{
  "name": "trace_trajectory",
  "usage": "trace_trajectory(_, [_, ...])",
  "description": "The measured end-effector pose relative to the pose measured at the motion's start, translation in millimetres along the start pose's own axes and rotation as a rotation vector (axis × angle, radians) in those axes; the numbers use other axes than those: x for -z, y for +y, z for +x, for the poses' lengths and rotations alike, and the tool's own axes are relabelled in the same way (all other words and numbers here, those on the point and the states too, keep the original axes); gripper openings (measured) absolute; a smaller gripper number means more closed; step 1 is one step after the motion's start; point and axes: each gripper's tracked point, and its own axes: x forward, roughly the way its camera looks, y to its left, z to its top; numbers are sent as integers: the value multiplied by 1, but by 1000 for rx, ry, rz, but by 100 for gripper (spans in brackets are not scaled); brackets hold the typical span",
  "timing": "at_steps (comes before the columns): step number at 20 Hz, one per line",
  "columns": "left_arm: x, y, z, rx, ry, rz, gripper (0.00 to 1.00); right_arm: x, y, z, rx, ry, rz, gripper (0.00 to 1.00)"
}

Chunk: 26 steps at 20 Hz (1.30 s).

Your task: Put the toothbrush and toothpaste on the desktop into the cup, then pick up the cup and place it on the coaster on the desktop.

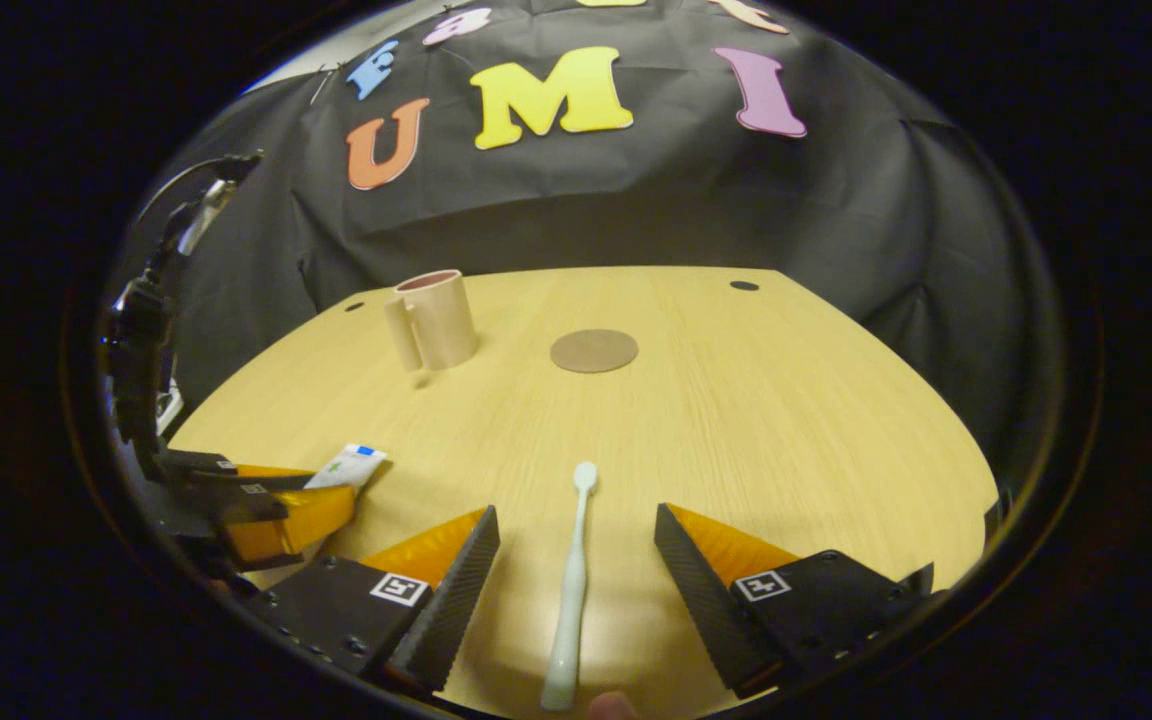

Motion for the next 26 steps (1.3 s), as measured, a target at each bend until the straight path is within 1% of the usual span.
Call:
trace_trajectory(1, [0,1,-2,-1,-7,0,39,1,2,2,-7,16,11,89])
trace_trajectory(3, [-4,5,-5,-1,-19,-11,39,1,1,5,0,29,10,80])
trace_trajectory(4, [-6,7,-6,-4,-27,-16,43,1,0,6,6,28,-2,78])
trace_trajectory(5, [-9,9,-8,-7,-36,-22,39,0,1,7,3,32,-7,74])
trace_trajectory(6, [-12,12,-10,-12,-43,-28,39,-1,3,9,-1,34,-1,74])
trace_trajectory(7, [-13,15,-13,-15,-52,-35,43,-1,2,13,12,35,3,70])
trace_trajectory(8, [-17,18,-16,-16,-61,-40,38,-3,0,15,22,36,4,65])
trace_trajectory(9, [-20,20,-19,-17,-71,-44,38,-3,-2,16,28,38,7,55])
trace_trajectory(10, [-25,22,-22,-17,-83,-49,42,-4,-3,16,38,39,8,51])
trace_trajectory(11, [-31,23,-25,-18,-97,-51,42,-4,-5,17,47,39,5,44])
trace_trajectory(12, [-35,23,-30,-18,-112,-52,42,-3,-4,16,48,40,2,39])
trace_trajectory(13, [-40,24,-34,-22,-128,-51,42,-3,-4,17,45,39,-3,36])
trace_trajectory(14, [-46,27,-39,-28,-145,-48,43,-2,-3,16,44,38,-8,36])
trace_trajectory(15, [-50,29,-42,-34,-162,-46,39,-3,-2,17,38,35,0,36])
trace_trajectory(16, [-52,27,-42,-36,-176,-47,38,-1,-2,15,38,37,9,24])
trace_trajectory(17, [-55,27,-43,-31,-186,-51,38,-3,-2,16,35,36,-2,6])
trace_trajectory(18, [-59,26,-45,-24,-195,-59,38,-2,-1,17,33,35,-10,7])
trace_trajectory(19, [-62,25,-48,-15,-204,-66,38,-2,3,18,11,28,-14,7])
trace_trajectory(20, [-65,25,-51,-8,-214,-69,38,-4,-2,13,9,30,-8,7])
trace_trajectory(21, [-68,24,-53,-4,-225,-69,38,-2,0,15,1,27,-7,0])
trace_trajectory(25, [-77,24,-59,6,-254,-73,38,-3,6,10,-36,24,21,1])
trace_trajectory(26, [-77,25,-62,5,-261,-78,42,-6,6,8,-41,14,28,0])
